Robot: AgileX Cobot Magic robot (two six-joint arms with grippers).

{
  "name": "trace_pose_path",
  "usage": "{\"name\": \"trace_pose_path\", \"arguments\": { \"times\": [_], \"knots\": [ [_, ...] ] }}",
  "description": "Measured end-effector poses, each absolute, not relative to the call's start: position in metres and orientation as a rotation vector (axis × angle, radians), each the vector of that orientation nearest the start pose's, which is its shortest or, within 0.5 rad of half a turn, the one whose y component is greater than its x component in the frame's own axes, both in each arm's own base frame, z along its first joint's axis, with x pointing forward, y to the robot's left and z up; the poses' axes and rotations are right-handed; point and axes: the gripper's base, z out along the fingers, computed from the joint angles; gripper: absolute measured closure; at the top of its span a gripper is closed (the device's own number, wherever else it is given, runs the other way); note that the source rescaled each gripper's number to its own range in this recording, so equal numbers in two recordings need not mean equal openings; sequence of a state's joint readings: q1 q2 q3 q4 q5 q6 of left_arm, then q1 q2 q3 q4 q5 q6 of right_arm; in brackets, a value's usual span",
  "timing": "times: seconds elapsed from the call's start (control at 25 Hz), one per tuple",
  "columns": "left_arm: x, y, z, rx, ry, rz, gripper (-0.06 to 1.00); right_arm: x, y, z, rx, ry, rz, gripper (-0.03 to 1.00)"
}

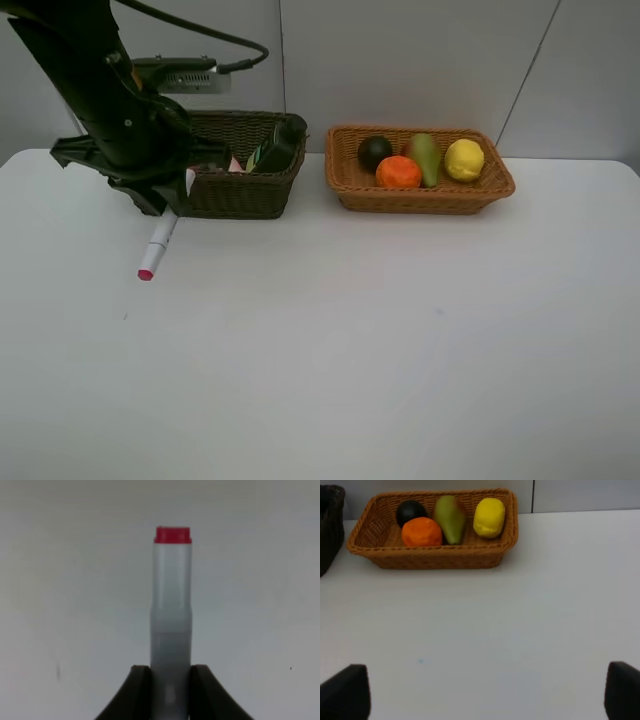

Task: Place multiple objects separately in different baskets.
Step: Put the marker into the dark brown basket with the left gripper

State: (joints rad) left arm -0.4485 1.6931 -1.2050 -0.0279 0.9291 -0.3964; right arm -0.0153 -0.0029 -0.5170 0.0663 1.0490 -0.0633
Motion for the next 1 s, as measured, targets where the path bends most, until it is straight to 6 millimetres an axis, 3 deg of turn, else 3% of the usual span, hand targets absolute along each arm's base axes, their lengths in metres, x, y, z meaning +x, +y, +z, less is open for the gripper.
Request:
{"name": "trace_pose_path", "arguments": {
  "times": [0.4, 0.52, 0.68, 1.0],
  "knots": [
    [0.346, -0.129, 0.282, 0.536, 2.576, 0.087, 0.74, -0.007, 0.005, 0.283, -0.052, 2.01, 0.029, -0.01],
    [0.365, -0.13, 0.286, 0.687, 2.459, 0.217, 0.74, -0.007, 0.005, 0.283, -0.052, 2.01, 0.029, -0.01],
    [0.388, -0.135, 0.274, 0.889, 2.309, 0.347, 0.74, -0.007, 0.005, 0.283, -0.052, 2.01, 0.029, -0.01],
    [0.423, -0.15, 0.217, 1.157, 2.118, 0.462, 0.74, -0.007, 0.005, 0.283, -0.052, 2.01, 0.029, -0.01]
  ]
}}
